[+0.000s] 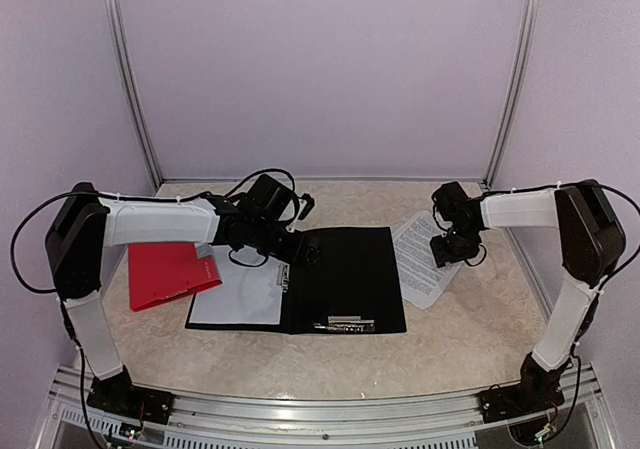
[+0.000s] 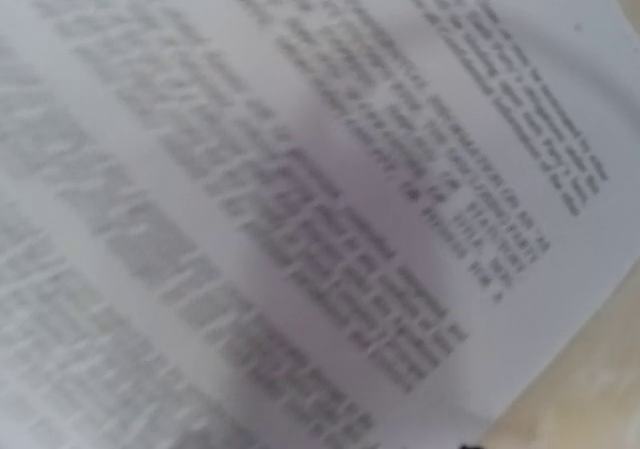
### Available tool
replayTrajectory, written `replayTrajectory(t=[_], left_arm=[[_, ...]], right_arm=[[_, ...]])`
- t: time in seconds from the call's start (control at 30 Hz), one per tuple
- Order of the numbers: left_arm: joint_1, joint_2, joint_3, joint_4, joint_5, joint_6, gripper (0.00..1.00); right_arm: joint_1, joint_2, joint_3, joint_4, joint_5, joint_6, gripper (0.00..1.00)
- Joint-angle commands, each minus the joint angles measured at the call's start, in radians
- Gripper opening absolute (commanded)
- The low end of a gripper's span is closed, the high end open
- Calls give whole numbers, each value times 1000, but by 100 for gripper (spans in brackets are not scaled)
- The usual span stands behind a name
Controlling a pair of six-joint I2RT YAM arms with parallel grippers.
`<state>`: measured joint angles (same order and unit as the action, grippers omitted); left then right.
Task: Put the files into the folder
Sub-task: Move the file to the center of the board.
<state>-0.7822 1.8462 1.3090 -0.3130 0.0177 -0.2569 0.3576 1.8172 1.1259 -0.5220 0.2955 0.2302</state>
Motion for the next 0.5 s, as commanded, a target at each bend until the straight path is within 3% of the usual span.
replayTrajectory(t=[0.0,0.2,0.47], left_arm=[[-63,-16,-70,87,93,112,99],[-132,8,-58,81,2,159,99],[-133,51,22,79,67,147,99]], right_arm=[[1,-83,-37,94,-169,-42,60],[57,-29,-51,145,-214,-53,63],[135,56,-68,91,-148,-54,59]])
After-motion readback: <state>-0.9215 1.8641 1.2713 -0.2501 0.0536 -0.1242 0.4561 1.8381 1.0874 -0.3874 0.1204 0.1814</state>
